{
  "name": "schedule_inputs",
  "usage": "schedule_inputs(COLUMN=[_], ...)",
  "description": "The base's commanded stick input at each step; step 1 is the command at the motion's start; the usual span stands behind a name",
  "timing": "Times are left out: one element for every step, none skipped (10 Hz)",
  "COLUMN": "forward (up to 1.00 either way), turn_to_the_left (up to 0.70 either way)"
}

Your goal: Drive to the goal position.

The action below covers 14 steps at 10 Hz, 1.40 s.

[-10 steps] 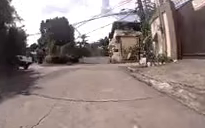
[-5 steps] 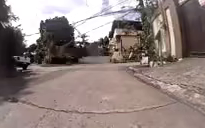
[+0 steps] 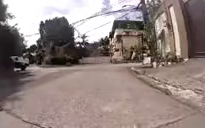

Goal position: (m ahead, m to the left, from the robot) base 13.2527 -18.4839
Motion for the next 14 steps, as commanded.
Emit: schedule_inputs(forward=[0.7,0.7,0.7,0.7,0.7,0.7,0.7,0.7,0.7,0.7,0.7,0.7,0.7,0.7], turn_to_the_left=[0.0,0.0,0.0,0.0,0.0,0.0,0.0,0.0,0.0,0.0,0.0,0.0,0.0,0.0])
